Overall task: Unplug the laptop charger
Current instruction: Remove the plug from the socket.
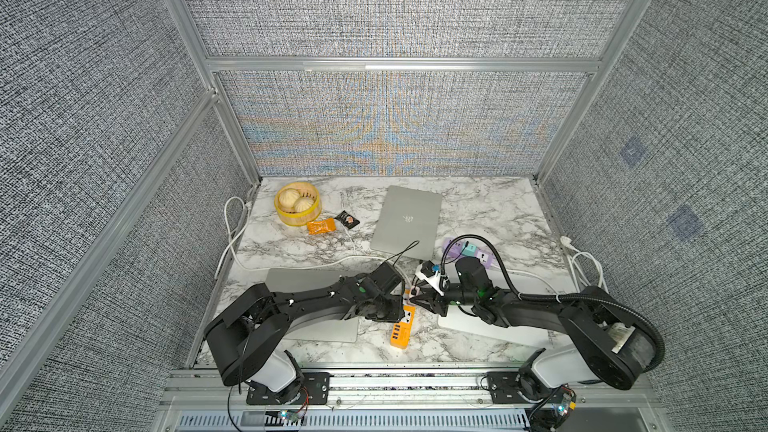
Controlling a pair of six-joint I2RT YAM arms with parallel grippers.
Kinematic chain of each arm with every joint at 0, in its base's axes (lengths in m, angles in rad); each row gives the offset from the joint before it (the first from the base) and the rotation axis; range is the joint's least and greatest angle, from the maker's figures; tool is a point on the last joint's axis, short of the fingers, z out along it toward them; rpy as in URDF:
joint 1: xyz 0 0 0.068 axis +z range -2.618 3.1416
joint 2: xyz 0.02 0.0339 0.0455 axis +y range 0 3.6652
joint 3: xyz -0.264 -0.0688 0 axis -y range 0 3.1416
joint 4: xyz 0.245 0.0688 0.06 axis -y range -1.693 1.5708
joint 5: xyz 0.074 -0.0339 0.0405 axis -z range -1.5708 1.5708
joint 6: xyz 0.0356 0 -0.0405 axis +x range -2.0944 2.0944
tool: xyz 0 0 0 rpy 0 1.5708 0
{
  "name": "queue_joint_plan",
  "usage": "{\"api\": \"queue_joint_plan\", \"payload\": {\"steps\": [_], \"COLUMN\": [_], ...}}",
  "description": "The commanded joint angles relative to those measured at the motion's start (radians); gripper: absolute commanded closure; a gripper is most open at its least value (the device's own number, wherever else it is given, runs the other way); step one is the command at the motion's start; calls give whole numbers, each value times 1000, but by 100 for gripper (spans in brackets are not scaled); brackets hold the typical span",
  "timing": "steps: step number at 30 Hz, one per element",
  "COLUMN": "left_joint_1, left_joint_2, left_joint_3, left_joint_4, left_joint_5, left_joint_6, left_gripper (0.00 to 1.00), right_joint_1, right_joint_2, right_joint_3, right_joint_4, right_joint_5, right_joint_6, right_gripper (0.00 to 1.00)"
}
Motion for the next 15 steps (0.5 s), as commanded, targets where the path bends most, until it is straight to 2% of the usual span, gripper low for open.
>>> {"api": "queue_joint_plan", "payload": {"steps": [1, 15], "left_joint_1": [3, 12], "left_joint_2": [12, 19], "left_joint_3": [-2, -7], "left_joint_4": [-99, -107], "left_joint_5": [-19, 1], "left_joint_6": [11, -3], "left_gripper": [70, 70], "right_joint_1": [3, 65], "right_joint_2": [-11, -74], "right_joint_3": [0, 3], "right_joint_4": [41, -47], "right_joint_5": [-10, 121], "right_joint_6": [8, -110], "right_gripper": [71, 71]}}
